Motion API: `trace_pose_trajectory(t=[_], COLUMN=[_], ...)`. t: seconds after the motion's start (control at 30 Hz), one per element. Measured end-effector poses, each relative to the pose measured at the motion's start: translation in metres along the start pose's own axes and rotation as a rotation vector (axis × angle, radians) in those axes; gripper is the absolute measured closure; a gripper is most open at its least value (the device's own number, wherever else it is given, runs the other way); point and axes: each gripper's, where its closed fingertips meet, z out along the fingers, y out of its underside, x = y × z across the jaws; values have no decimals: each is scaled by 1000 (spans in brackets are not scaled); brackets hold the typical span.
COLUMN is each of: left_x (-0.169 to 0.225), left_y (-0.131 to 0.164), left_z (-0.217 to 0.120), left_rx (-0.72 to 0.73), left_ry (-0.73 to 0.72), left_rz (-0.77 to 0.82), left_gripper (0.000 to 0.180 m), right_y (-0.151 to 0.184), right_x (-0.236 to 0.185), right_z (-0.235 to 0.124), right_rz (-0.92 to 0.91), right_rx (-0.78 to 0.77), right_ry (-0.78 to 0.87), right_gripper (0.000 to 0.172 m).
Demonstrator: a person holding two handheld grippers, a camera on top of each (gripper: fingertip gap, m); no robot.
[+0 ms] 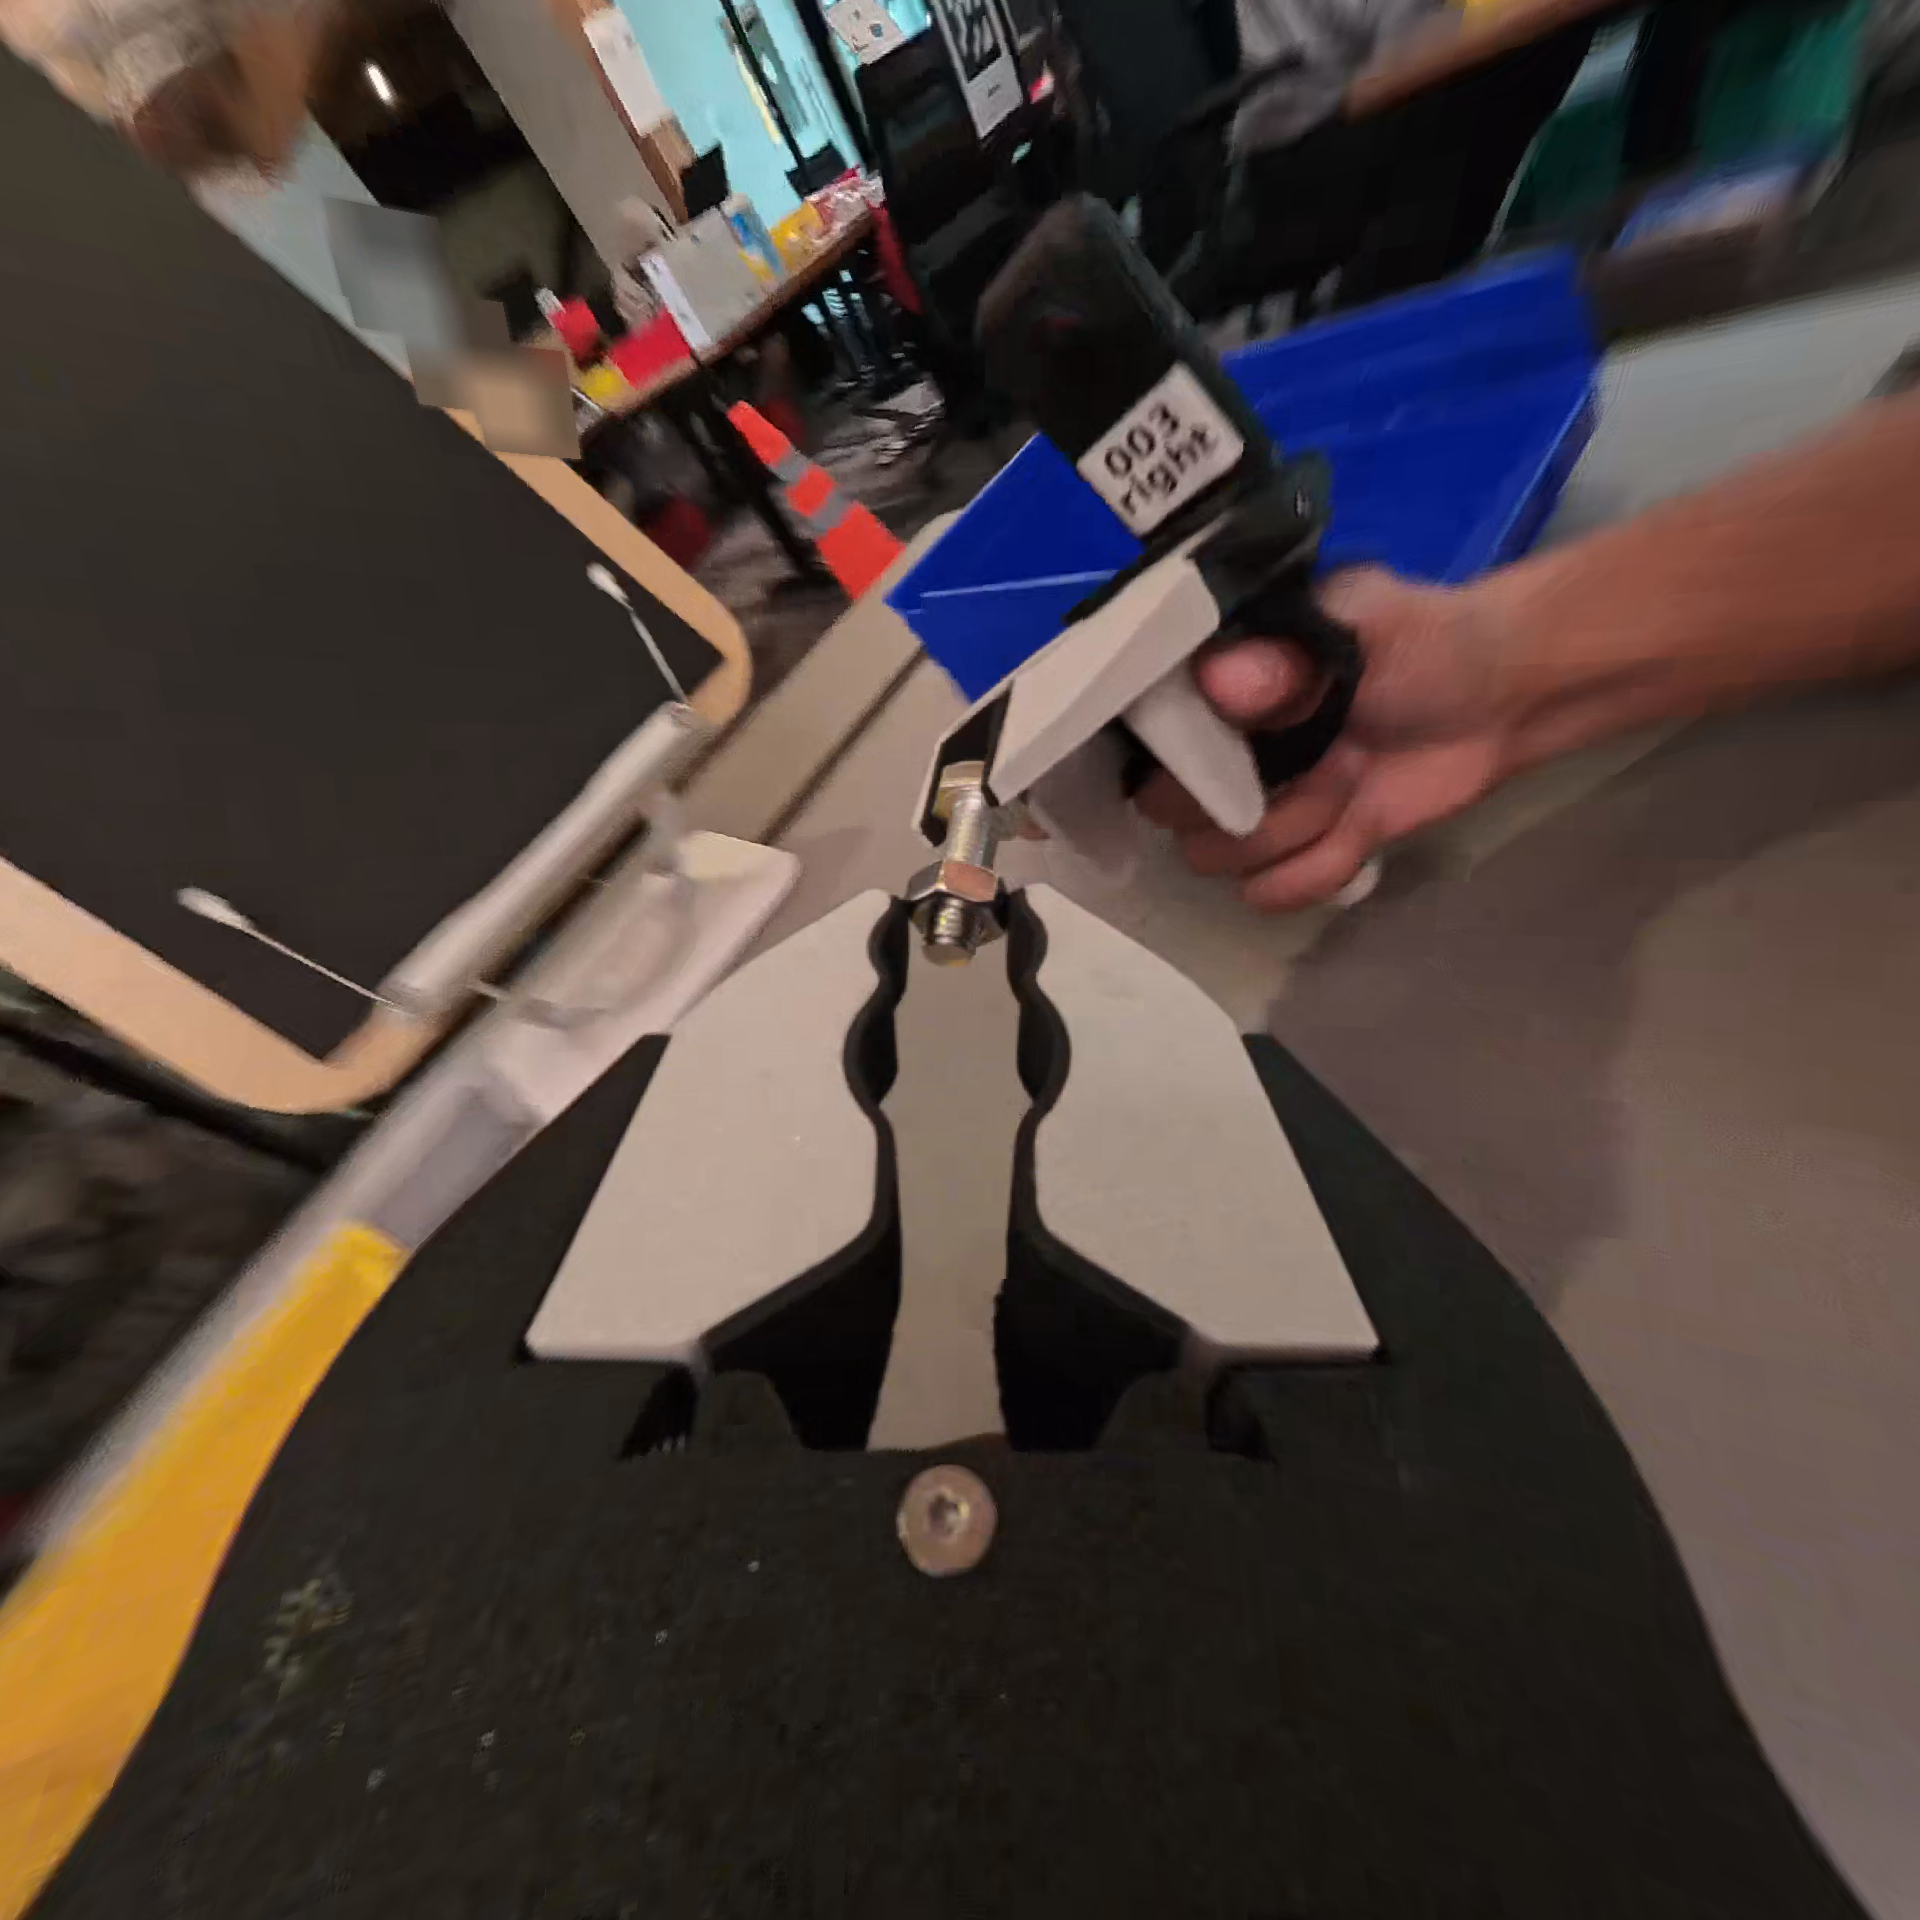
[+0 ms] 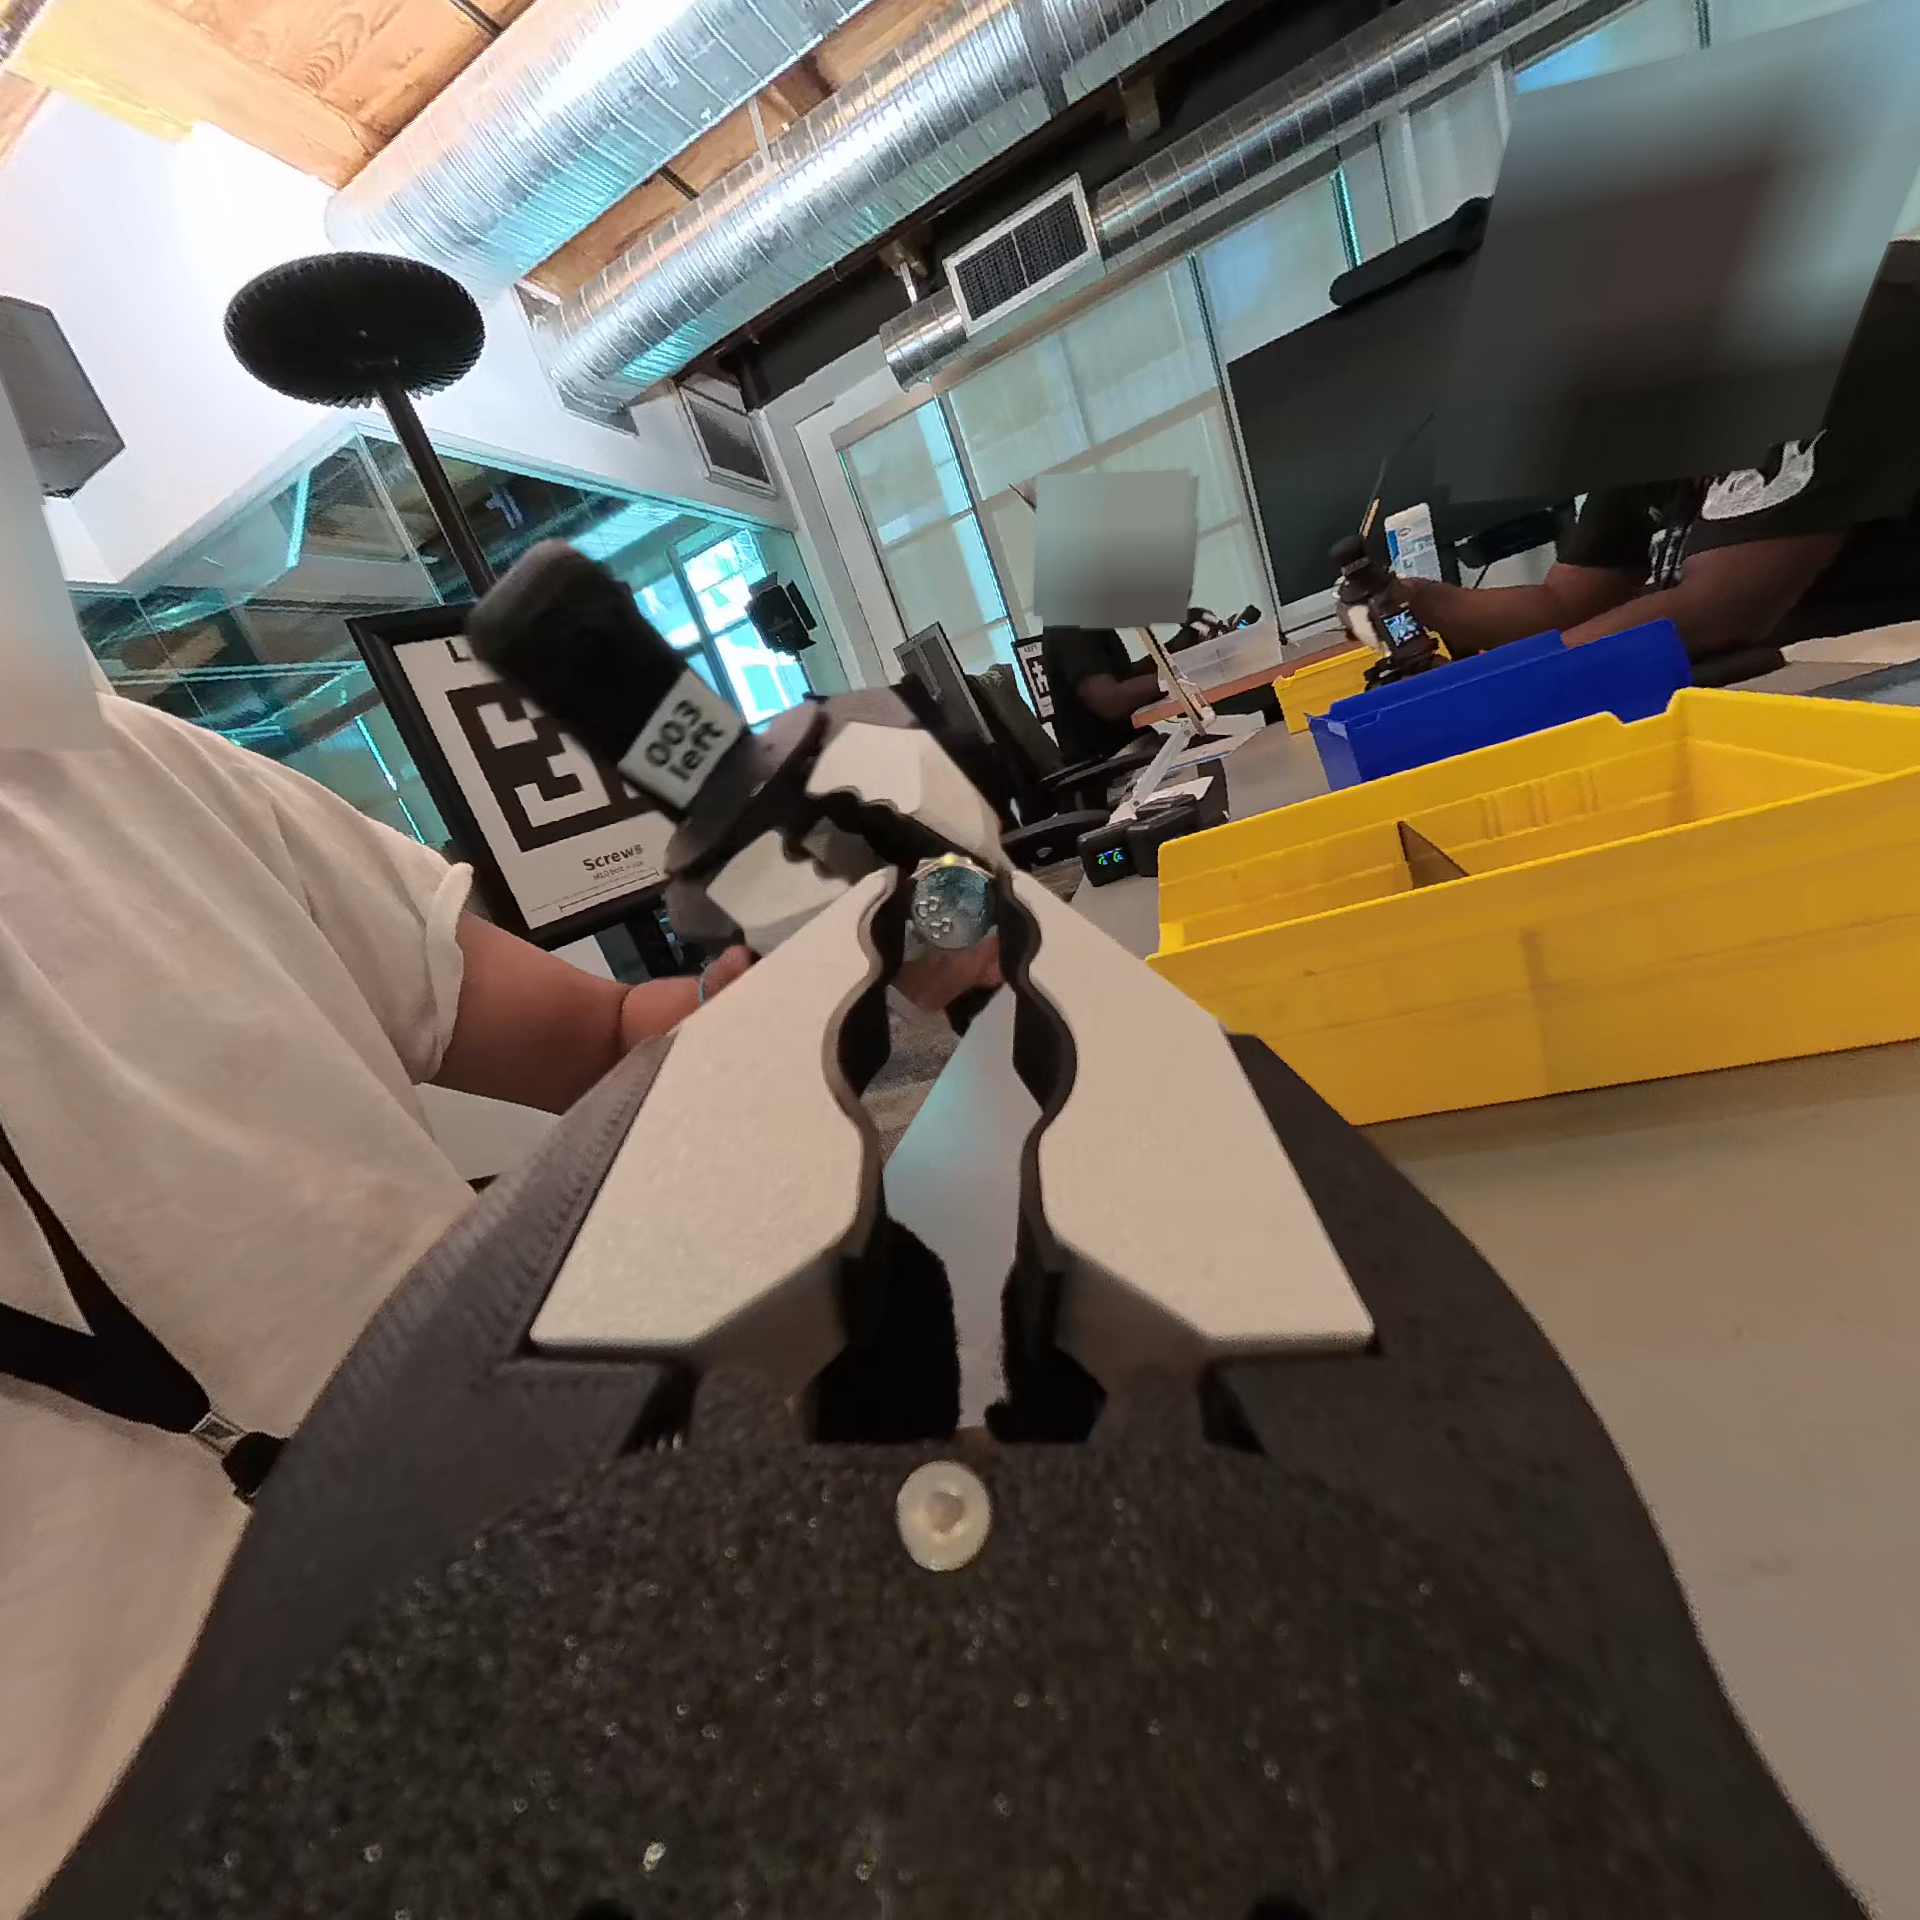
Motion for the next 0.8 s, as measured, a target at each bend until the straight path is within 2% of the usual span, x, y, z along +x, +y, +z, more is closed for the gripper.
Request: trace_pose_trajectory(t=[0.07, 0.17, 0.23, 0.33, 0.4, 0.47, 0.53, 0.67, 0.8], left_x=[-2, -3, -2, 0, 0, -3, -2, -2, -20], left_y=[2, 4, 5, 6, 4, -4, -9, -12, 0], left_z=[-1, -1, -1, -1, -4, -10, -14, -18, -13], left_rx=[-25, -51, -75, -87, -69, -3, 45, 118, 207], left_ry=[-80, -169, -203, -197, -185, -194, -147, 40, 172], left_rz=[221, 437, 470, 356, 251, 96, -87, -629, -1196], left_gripper=[163, 163, 163, 163, 157, 141, 142, 135, 128], right_y=[2, 3, 3, 4, 4, 3, 3, 0, -3], right_x=[1, 2, 3, 2, 0, -1, -1, 1, 3], right_z=[1, 1, 0, 0, 0, -1, -2, -4, -5], right_rz=[5, 34, 70, 111, 135, 140, 132, 121, 118], right_rx=[-3, 2, 16, 23, 22, 21, 20, 29, 37], right_ry=[0, -8, -23, -54, -77, -88, -83, -67, -59], right_gripper=[155, 155, 155, 155, 155, 155, 155, 155, 155])
